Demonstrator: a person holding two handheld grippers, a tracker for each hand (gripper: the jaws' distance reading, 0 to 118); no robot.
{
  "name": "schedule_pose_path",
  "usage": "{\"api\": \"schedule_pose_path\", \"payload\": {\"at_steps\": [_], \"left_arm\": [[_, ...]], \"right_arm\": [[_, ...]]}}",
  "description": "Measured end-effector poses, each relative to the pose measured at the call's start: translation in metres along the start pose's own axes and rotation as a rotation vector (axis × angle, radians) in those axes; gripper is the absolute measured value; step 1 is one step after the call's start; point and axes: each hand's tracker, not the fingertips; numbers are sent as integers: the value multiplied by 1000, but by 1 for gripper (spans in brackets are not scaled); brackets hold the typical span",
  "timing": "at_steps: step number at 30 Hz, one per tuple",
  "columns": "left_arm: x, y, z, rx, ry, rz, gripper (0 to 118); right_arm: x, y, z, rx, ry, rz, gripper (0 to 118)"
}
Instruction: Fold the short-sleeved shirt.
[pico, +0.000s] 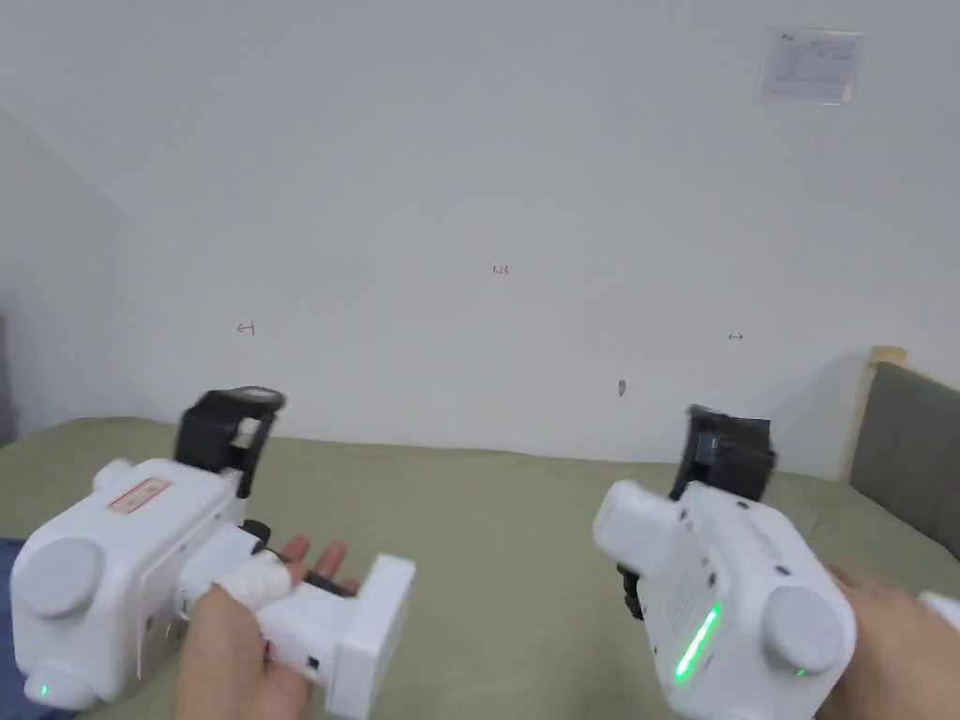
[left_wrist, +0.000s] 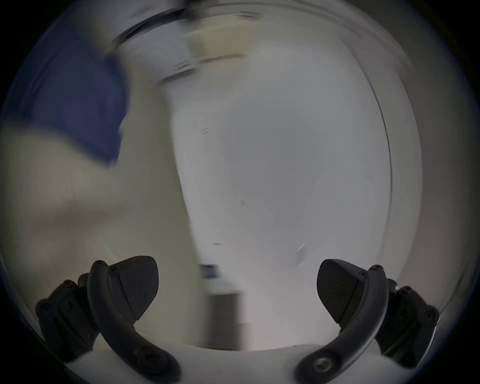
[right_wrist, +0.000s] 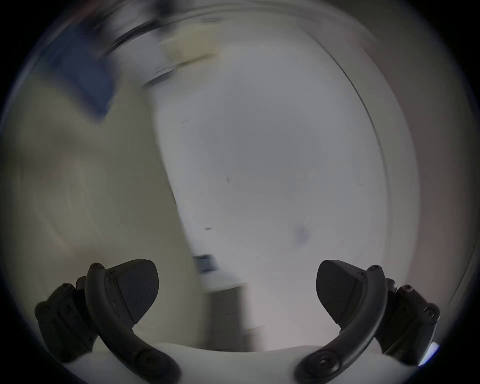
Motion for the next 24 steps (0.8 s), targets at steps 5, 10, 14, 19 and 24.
{"api": "schedule_pose_path", "payload": {"at_steps": [5, 10, 14, 19, 24], "left_arm": [[-36, 11, 16, 63, 76, 105, 118], [25, -21, 17, 143, 274, -647, 118], [74, -92, 11, 195, 287, -1377, 118], [59, -131, -2, 303, 317, -1834, 118], [43, -126, -8, 115, 370, -1624, 118]], "right_arm": [[-18, 1, 13, 93, 80, 263, 118], [18, -19, -2, -12, 171, -391, 118], [40, -65, -20, -84, 294, -1224, 118], [27, -104, -14, -159, 170, -1748, 118], [20, -106, -5, -211, 141, -1733, 118]]}}
